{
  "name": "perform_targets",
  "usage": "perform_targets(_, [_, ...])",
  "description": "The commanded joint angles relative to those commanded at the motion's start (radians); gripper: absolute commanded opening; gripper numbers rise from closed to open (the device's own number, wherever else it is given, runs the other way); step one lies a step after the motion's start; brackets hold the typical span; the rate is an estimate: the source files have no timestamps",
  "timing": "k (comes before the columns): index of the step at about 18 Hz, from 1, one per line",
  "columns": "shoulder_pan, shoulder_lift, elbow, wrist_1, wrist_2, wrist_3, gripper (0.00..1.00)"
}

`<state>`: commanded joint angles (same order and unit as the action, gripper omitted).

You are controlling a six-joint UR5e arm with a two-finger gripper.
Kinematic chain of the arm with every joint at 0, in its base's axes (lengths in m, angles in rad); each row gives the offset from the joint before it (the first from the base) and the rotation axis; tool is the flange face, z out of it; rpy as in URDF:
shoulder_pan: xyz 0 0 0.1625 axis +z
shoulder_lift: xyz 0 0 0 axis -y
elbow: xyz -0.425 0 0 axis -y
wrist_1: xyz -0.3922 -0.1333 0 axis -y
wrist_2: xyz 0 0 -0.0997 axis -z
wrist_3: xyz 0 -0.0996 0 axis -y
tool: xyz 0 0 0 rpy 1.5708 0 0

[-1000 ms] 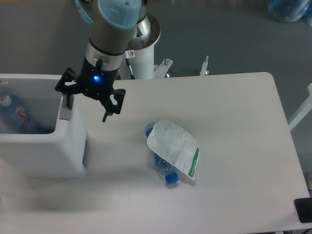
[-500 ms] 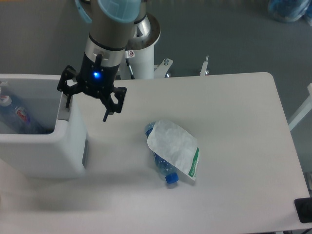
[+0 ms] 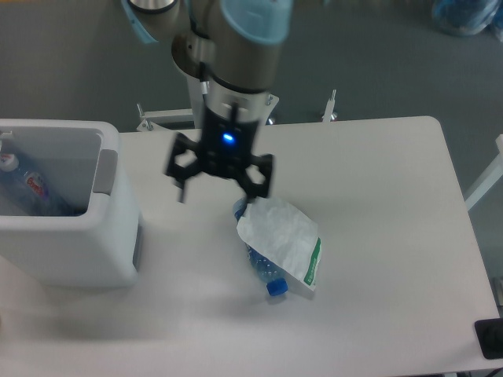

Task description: Open the trash can

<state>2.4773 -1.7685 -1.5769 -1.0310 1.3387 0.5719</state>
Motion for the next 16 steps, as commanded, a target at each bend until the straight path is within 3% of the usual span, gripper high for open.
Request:
perform_targets(3, [0.029, -0.038, -0.005, 0.025, 0.091, 0.072, 1.0])
perform_targets(7, [0.08, -0.075, -0.006, 0.038, 0.094, 0.112, 1.0])
perform_targets(11, [0.104, -0.108, -0.029, 0.038, 0.131, 0.375, 1.0])
perform_targets(16, [0.147, -0.115, -0.035, 0.039, 0.14, 0.514, 1.0])
